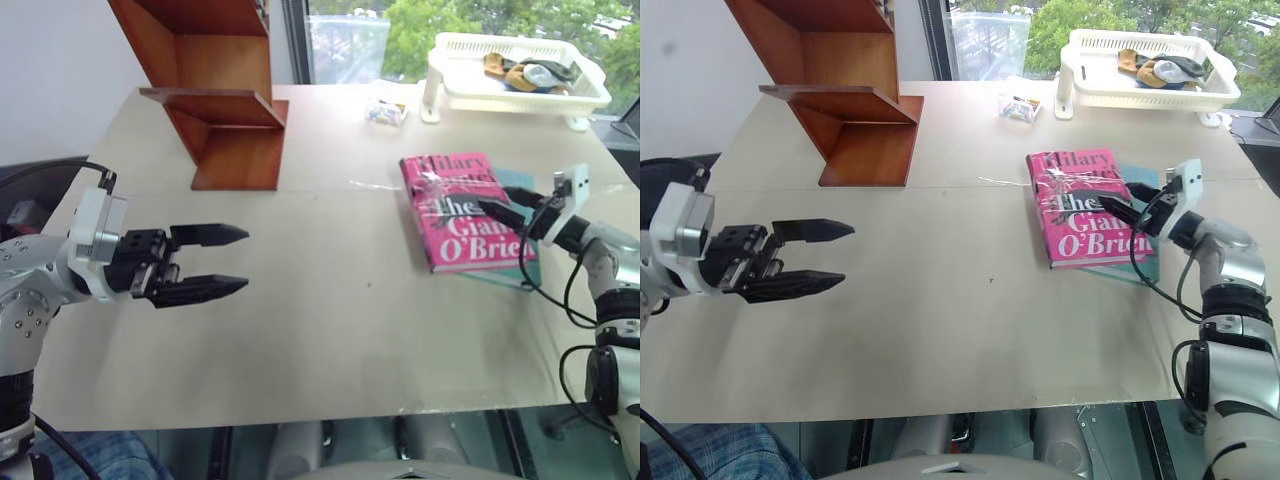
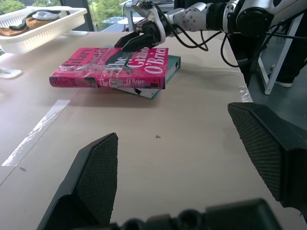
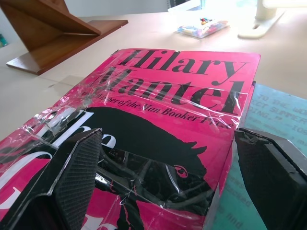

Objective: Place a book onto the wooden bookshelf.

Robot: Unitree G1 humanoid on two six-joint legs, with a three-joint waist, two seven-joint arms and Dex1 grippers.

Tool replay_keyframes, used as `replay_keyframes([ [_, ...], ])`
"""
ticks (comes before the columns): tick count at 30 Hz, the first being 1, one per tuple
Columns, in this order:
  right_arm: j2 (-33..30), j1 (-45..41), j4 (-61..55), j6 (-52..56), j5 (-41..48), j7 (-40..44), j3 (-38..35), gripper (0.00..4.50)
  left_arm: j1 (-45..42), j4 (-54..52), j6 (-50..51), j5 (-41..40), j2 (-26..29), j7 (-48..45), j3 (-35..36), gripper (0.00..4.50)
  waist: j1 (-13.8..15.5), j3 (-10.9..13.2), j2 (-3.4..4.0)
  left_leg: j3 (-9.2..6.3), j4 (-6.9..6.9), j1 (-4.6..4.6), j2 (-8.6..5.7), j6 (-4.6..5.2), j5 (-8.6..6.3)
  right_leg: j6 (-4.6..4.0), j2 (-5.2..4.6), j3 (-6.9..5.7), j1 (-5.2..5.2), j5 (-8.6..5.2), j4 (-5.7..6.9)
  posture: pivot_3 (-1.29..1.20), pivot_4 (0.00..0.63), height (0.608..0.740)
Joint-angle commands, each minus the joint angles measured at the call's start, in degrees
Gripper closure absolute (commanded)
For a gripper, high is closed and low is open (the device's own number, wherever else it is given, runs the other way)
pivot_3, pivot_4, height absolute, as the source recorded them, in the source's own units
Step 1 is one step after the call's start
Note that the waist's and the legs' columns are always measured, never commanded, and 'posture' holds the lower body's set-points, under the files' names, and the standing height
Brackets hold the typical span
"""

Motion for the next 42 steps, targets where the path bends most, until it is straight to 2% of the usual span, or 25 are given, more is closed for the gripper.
replay_keyframes([
  [1, 0.5, 2.7, 2.0, -1.3, -2.6, 2.1, 2.8, 0.00, -0.7, -0.2, -0.7, -0.2, 0.1, 0.0, 0.8, 0.31, 0.0, 0.0, -0.08, -0.01, 0.00, 0.00, 0.00, 0.00, 0.00, 0.00, 0.00, -0.01, 0.01, 0.00, 0.00, 0.00, 0.150, 0.740],
  [10, -1.1, 3.5, 2.4, -1.5, -3.5, 5.5, 3.7, 0.00, -0.6, -0.4, -0.7, -0.2, -0.2, 0.6, 0.6, 0.31, 0.2, -0.3, -0.50, -0.07, 0.00, 0.07, 0.00, 0.00, -0.01, -0.01, -0.04, -0.07, 0.06, 0.00, -0.02, 0.00, 0.150, 0.740],
  [19, -2.0, 6.2, -0.9, 0.7, -3.2, 10.7, 4.8, 0.00, -0.6, -0.4, -1.0, 0.2, -0.8, 0.9, 0.3, 0.31, 0.1, -0.3, -0.53, -0.08, 0.00, 0.07, 0.01, 0.00, -0.01, -0.01, -0.07, -0.08, 0.08, 0.00, -0.02, 0.00, 0.150, 0.740],
  [26, -1.7, 6.0, -0.3, -0.2, -3.8, 8.6, 4.5, 0.00, -1.2, -0.1, -1.3, 0.8, -1.2, 0.9, -0.3, 0.31, 0.0, -0.3, -0.57, -0.06, 0.00, 0.09, 0.02, 0.12, -0.09, -0.02, -0.08, -0.06, 0.08, 0.00, -0.01, 0.00, 0.150, 0.740],
  [34, -3.9, 4.1, 0.5, -1.4, -1.3, 7.2, 0.8, 0.00, -4.8, 2.9, -3.1, 3.8, -4.1, 3.2, -4.6, 0.31, 0.1, -0.3, -0.54, -0.04, 0.00, 0.17, -0.01, 0.18, -0.12, -0.03, -0.11, -0.04, 0.11, 0.03, 0.01, 0.00, 0.150, 0.740],
  [39, -6.5, 5.8, -4.1, 0.5, 1.8, 7.3, -2.7, 0.00, -7.5, 4.7, -1.5, 3.8, -6.4, 4.5, -7.5, 0.31, 0.6, -0.2, -0.34, -0.07, 0.00, -0.02, -0.04, -0.02, 0.01, -0.03, -0.13, -0.08, 0.05, 0.02, -0.02, 0.00, 0.150, 0.740],
  [42, -8.2, 10.0, -10.2, 4.6, 4.9, 8.4, -4.7, 0.00, -8.5, 5.5, -1.1, 3.9, -6.8, 4.2, -8.9, 0.31, 0.9, -0.1, -0.23, -0.06, -0.01, -0.13, -0.06, -0.03, 0.01, -0.02, -0.11, -0.09, -0.03, 0.02, -0.08, 0.00, 0.150, 0.740],
])
